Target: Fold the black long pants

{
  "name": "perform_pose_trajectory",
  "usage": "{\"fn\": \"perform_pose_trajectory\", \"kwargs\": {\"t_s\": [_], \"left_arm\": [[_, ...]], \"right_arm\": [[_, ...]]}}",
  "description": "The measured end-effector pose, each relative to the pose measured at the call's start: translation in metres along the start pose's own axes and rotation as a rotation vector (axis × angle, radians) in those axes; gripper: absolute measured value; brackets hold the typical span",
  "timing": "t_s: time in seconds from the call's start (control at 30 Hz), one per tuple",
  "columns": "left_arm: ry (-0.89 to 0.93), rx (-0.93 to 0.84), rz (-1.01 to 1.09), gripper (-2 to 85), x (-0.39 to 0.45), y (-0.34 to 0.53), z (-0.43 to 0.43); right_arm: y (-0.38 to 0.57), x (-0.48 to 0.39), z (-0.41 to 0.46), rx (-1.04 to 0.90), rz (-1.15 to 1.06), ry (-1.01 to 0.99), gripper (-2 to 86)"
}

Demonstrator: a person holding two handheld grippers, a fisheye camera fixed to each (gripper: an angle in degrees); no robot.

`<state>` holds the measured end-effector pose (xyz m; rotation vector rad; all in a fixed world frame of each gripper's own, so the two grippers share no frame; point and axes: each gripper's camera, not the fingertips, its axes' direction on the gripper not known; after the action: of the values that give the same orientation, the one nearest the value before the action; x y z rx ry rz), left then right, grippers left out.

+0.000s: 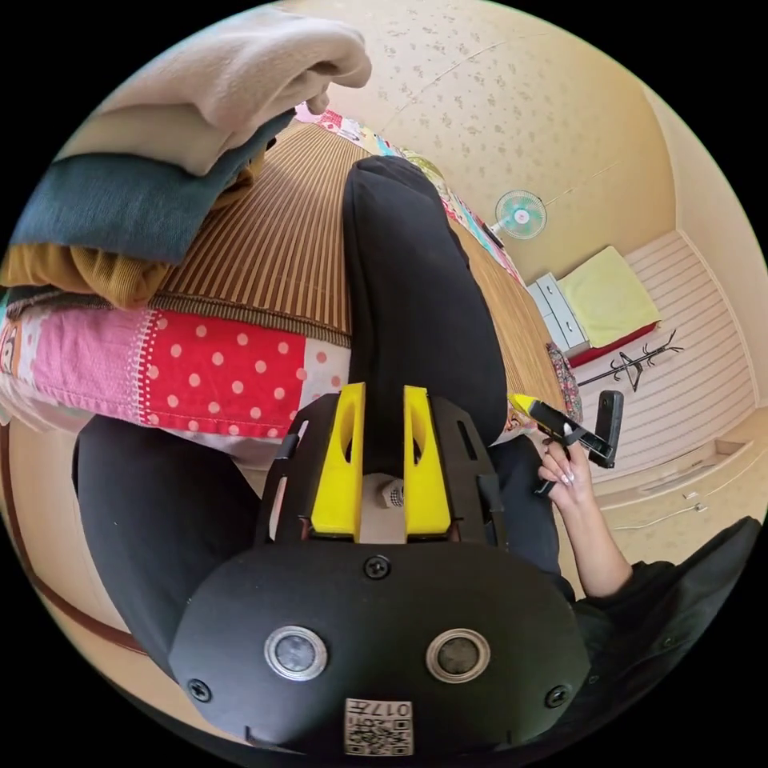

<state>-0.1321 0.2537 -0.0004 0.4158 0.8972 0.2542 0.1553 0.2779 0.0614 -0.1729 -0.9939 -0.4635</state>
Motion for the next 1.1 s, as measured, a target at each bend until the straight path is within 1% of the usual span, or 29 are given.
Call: {"fn": "perform_pose_trajectory", "kwargs": {"t_s": [0.03,0.1,0.13,0.2,0.23,0.27,0.3,0.37,0.43,0.47,0.5,0.53,0.57,0.63,0.73,0.83,0.97,1.03,1.1], "left_arm": [[0.002,-0.046,-0.001,7.0,0.003,0.001,0.007],[0.003,-0.057,-0.021,6.4,0.005,0.004,0.010],[0.000,-0.056,-0.029,6.3,0.005,0.004,0.007],[0.015,-0.114,0.006,4.6,0.006,-0.003,0.007],[0.049,-0.158,0.046,2.6,0.006,-0.009,0.004],[0.129,-0.185,0.082,1.2,0.003,-0.014,-0.004],[0.188,-0.179,0.092,0.8,0.000,-0.015,-0.011],[0.453,0.008,0.114,-0.1,-0.018,-0.006,-0.054],[0.511,0.104,0.097,-0.3,-0.032,0.004,-0.080],[0.444,0.109,0.063,-0.4,-0.039,0.009,-0.090],[0.386,0.095,0.043,-0.4,-0.041,0.011,-0.093],[0.248,0.068,-0.004,-0.5,-0.044,0.016,-0.097],[0.122,0.081,-0.047,-0.5,-0.046,0.022,-0.102],[0.060,0.118,-0.083,-0.4,-0.047,0.030,-0.108],[0.044,0.154,-0.139,-0.5,-0.051,0.036,-0.115],[0.024,0.203,-0.159,-0.5,-0.050,0.039,-0.127],[0.104,0.347,-0.226,-0.5,-0.068,0.049,-0.154],[0.116,0.381,-0.272,-0.5,-0.080,0.052,-0.161],[0.143,0.370,-0.302,-0.5,-0.092,0.050,-0.163]], "right_arm": [[0.007,0.002,0.001,0.005,0.012,-0.007,7.6],[0.013,0.006,-0.001,0.015,0.025,-0.033,7.1],[0.015,0.009,0.001,-0.013,0.041,-0.028,6.5],[0.017,0.011,0.000,-0.028,0.048,0.013,5.0],[0.017,0.010,-0.004,-0.027,0.022,0.032,4.4],[0.017,0.009,-0.009,-0.030,-0.001,0.032,3.9],[0.016,0.010,-0.012,-0.028,-0.008,0.020,3.8],[0.018,0.014,-0.035,0.022,-0.055,-0.130,3.3],[0.022,0.019,-0.051,0.058,-0.106,-0.267,3.1],[0.024,0.021,-0.057,0.060,-0.135,-0.303,3.0],[0.024,0.022,-0.059,0.054,-0.142,-0.300,3.0],[0.026,0.026,-0.059,0.038,-0.138,-0.263,2.9],[0.026,0.031,-0.059,0.021,-0.106,-0.205,3.0],[0.025,0.039,-0.057,0.001,-0.073,-0.165,3.6],[0.016,0.049,-0.052,-0.034,-0.025,-0.179,5.6],[0.003,0.055,-0.049,-0.028,0.011,-0.191,7.1],[-0.015,0.070,-0.048,0.002,0.069,-0.271,7.6],[-0.021,0.078,-0.047,0.025,0.107,-0.307,7.7],[-0.027,0.088,-0.047,0.064,0.152,-0.341,7.8]]}}
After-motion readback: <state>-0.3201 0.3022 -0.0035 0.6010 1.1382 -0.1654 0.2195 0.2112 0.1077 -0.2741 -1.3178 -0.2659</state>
